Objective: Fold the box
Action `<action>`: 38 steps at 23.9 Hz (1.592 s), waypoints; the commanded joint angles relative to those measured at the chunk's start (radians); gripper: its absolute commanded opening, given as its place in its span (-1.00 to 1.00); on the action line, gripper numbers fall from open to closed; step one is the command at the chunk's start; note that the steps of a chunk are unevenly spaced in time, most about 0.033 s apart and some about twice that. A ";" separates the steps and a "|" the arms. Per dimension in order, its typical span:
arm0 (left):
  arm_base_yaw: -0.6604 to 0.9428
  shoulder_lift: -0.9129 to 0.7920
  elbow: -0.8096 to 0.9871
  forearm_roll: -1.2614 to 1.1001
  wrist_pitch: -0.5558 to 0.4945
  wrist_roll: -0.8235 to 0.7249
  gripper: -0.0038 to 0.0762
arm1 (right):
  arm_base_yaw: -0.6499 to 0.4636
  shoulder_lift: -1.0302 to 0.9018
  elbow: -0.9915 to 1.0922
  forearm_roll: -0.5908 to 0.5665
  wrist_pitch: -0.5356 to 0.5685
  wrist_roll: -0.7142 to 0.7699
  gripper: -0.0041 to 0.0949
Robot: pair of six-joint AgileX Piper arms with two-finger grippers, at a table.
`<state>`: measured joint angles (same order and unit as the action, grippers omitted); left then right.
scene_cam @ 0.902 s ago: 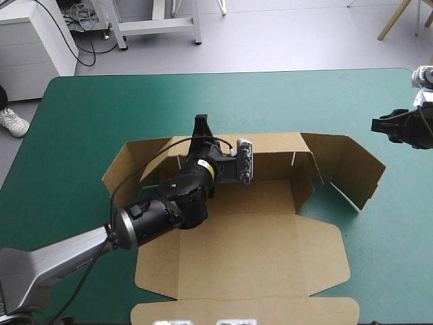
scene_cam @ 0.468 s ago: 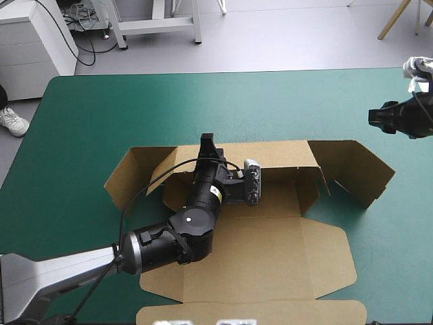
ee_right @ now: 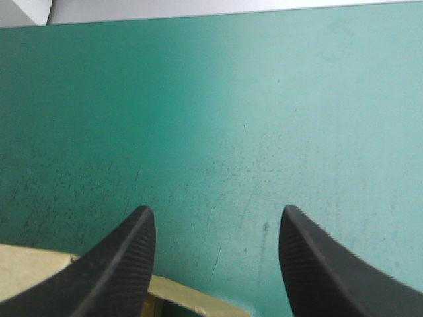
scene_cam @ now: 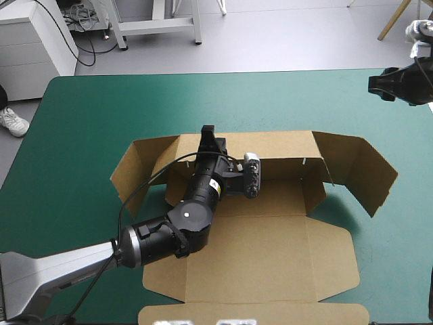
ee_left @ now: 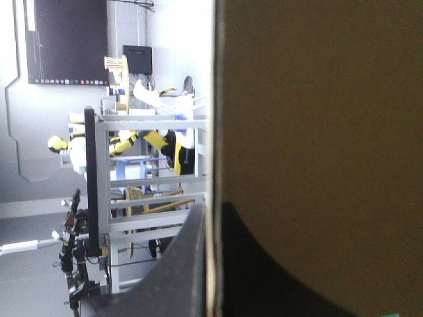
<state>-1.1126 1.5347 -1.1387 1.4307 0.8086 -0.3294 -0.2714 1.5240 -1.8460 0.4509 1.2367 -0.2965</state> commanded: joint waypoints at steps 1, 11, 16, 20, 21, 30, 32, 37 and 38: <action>0.043 -0.042 -0.025 0.074 0.021 -0.008 -0.93 | 0.057 0.036 -0.030 -0.013 -0.058 0.011 0.13; 0.160 -0.040 -0.010 0.165 -0.127 -0.018 -0.93 | 0.072 0.162 -0.030 0.011 -0.140 -0.002 0.13; 0.263 -0.019 -0.010 0.299 -0.230 -0.093 -0.93 | 0.072 0.174 -0.032 0.060 -0.175 -0.015 0.13; 0.238 -0.002 -0.010 0.199 -0.243 -0.110 -0.93 | 0.072 0.179 -0.032 0.058 -0.179 -0.023 0.13; 0.230 0.004 -0.010 0.193 -0.235 -0.114 -0.93 | 0.072 0.179 -0.032 0.057 -0.185 -0.023 0.13; 0.228 0.032 -0.010 0.198 -0.197 -0.120 -0.93 | 0.083 0.294 -0.103 0.086 -0.130 -0.019 0.13; 0.230 0.033 -0.010 0.200 -0.196 -0.117 -0.93 | 0.085 0.307 -0.103 0.091 -0.116 -0.019 0.13; 0.230 0.036 -0.010 0.212 -0.196 -0.137 -0.93 | 0.102 0.327 -0.101 0.089 -0.035 -0.038 0.13; 0.230 0.038 -0.010 0.220 -0.196 -0.137 -0.93 | 0.103 0.327 -0.101 0.089 -0.035 -0.038 0.12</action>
<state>-0.8774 1.6044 -1.1206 1.6160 0.5744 -0.4444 -0.1758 1.9020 -1.9160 0.5022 1.2013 -0.3147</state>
